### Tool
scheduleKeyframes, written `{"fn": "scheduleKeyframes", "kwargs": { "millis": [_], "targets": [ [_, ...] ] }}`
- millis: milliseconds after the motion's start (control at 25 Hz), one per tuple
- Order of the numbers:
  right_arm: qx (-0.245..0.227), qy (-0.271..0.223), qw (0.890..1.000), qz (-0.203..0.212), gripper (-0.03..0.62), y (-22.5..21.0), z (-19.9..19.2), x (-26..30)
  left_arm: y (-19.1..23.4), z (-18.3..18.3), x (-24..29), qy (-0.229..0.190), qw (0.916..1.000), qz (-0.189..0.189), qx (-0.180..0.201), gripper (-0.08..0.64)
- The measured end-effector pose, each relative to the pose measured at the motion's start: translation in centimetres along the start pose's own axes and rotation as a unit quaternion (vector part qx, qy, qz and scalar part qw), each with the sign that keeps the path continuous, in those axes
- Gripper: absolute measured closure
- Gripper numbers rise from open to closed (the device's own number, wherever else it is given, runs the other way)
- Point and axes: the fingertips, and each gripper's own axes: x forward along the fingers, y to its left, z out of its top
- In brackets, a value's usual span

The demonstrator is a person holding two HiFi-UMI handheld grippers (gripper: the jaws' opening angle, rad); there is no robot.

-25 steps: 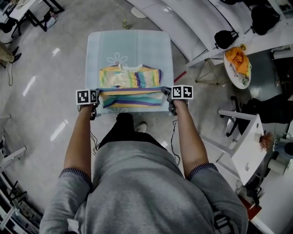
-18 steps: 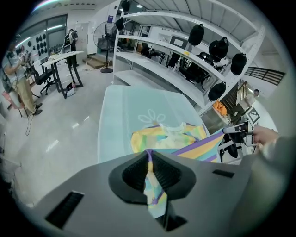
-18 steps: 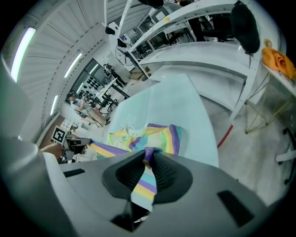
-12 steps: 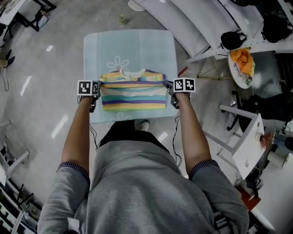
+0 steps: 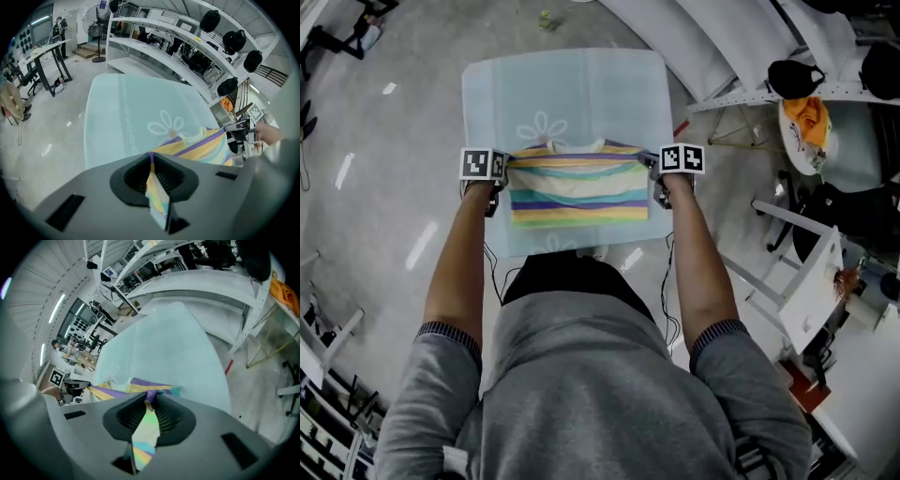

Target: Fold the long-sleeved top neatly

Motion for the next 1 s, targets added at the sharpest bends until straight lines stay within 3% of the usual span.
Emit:
{"fn": "scheduleKeyframes", "kwargs": {
  "millis": [160, 280, 400, 520, 680, 760, 840, 1000],
  "targets": [
    [0.004, 0.003, 1.000, -0.011, 0.517, -0.5, 0.5, 0.9, 0.6, 0.5, 1.6, 0.009, 0.9999, -0.005, 0.002, 0.510],
    [-0.002, 0.002, 1.000, -0.026, 0.469, -0.8, 1.0, 1.3, 1.9, 1.5, 2.1, -0.001, 0.9999, 0.014, 0.003, 0.396],
    [-0.010, 0.003, 0.999, -0.032, 0.412, -0.9, 1.4, 1.3, 3.1, 2.5, 2.1, -0.008, 0.9996, 0.027, 0.010, 0.391],
    [-0.020, -0.005, 0.999, -0.046, 0.342, -1.2, 2.3, 0.5, 3.3, 3.6, 1.6, -0.017, 0.9983, 0.029, 0.048, 0.390],
    [-0.058, -0.027, 0.997, -0.043, 0.311, -0.5, 4.9, -0.8, 2.2, 5.6, 0.3, -0.053, 0.9909, 0.010, 0.123, 0.390],
    [-0.099, -0.027, 0.994, -0.028, 0.296, 0.6, 5.8, -1.1, 0.9, 5.9, -0.1, -0.063, 0.9824, -0.006, 0.176, 0.387],
    [-0.160, -0.021, 0.987, -0.012, 0.293, 2.1, 6.3, -1.2, -0.7, 5.7, -0.5, -0.064, 0.9664, -0.022, 0.248, 0.383],
    [-0.295, 0.011, 0.955, 0.012, 0.291, 4.7, 5.4, -0.7, -4.0, 3.9, -0.9, -0.056, 0.9130, -0.054, 0.400, 0.376]
  ]
}}
